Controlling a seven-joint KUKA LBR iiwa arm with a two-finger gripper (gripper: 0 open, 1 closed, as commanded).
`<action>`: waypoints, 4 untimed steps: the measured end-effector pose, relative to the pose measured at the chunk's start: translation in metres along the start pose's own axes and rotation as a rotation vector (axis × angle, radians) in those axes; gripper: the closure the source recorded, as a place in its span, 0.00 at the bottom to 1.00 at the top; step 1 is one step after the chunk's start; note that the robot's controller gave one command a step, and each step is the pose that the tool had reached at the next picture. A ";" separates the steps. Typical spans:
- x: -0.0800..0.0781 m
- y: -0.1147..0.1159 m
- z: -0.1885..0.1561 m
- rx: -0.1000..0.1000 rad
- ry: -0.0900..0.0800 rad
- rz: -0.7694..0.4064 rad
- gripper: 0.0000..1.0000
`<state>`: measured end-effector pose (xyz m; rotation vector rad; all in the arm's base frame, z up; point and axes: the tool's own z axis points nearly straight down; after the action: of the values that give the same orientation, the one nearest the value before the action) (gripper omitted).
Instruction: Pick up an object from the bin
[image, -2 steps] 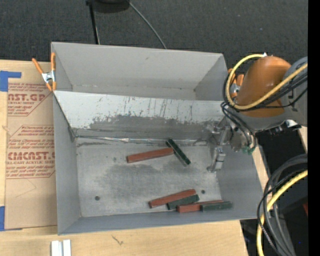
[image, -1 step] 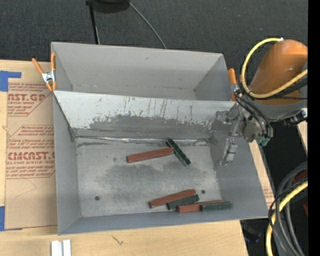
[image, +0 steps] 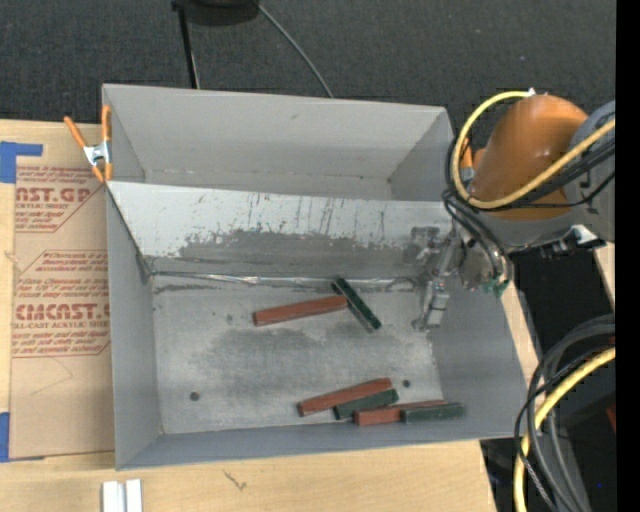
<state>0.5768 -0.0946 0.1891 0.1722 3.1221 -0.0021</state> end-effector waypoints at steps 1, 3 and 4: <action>-0.004 0.010 0.072 -0.001 0.008 -0.111 0.00; -0.003 0.028 0.120 -0.002 0.014 -0.171 0.00; -0.003 0.028 0.120 -0.002 0.013 -0.171 0.00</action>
Offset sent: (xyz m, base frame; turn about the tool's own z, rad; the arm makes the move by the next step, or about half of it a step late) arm 0.0079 0.0262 -0.1191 -0.1708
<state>0.5850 -0.0675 0.0696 -0.0962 3.1389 -0.0002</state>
